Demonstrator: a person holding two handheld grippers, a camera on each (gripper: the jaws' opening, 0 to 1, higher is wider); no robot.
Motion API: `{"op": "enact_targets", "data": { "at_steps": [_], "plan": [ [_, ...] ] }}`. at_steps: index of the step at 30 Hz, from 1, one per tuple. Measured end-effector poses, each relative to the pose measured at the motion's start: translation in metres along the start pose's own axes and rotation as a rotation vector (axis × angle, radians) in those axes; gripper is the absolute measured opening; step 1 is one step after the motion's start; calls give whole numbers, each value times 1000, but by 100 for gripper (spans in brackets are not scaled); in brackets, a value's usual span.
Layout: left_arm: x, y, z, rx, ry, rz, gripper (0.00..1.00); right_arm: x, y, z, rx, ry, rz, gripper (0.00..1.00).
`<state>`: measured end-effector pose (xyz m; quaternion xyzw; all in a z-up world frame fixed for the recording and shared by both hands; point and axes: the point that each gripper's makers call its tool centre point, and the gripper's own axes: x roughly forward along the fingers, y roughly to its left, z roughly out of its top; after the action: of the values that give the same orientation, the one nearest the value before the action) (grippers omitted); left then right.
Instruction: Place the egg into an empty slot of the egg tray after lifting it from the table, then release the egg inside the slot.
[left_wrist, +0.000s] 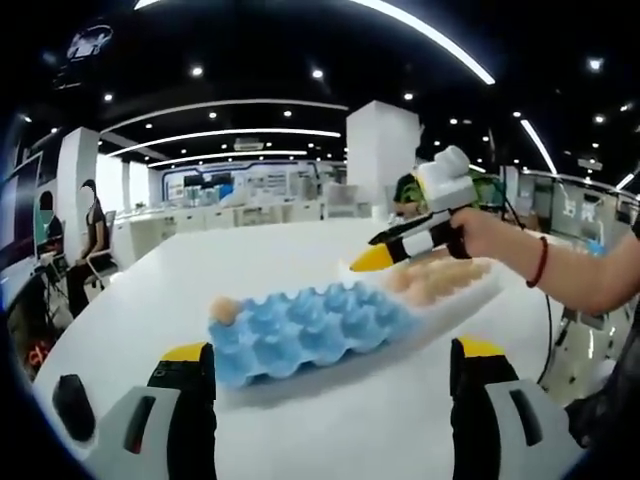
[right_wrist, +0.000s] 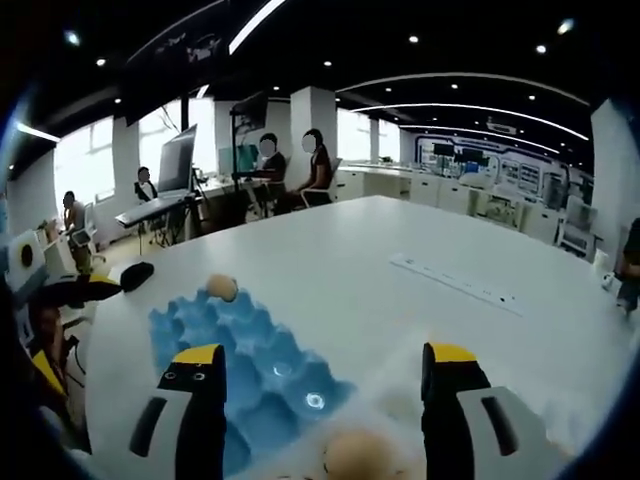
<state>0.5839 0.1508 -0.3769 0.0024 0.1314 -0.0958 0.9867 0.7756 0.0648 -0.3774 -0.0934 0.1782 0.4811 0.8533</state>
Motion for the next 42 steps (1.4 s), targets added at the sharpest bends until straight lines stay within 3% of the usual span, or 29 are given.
{"op": "enact_targets", "data": {
  "at_steps": [14, 31, 34, 37, 42],
  "plan": [
    [6, -5, -1, 7, 13, -13, 99, -26, -25, -11, 24, -6, -64, 81],
    [10, -7, -2, 26, 30, -20, 99, -36, -45, -24, 75, -11, -103, 78],
    [11, -7, -3, 29, 32, -20, 99, -37, -48, -25, 83, -18, -108, 74],
    [11, -7, -3, 35, 35, -17, 99, -39, -51, -26, 82, -21, -114, 65],
    [12, -6, -5, 31, 37, -13, 99, -41, -58, -26, 74, -22, -139, 61]
  ]
}}
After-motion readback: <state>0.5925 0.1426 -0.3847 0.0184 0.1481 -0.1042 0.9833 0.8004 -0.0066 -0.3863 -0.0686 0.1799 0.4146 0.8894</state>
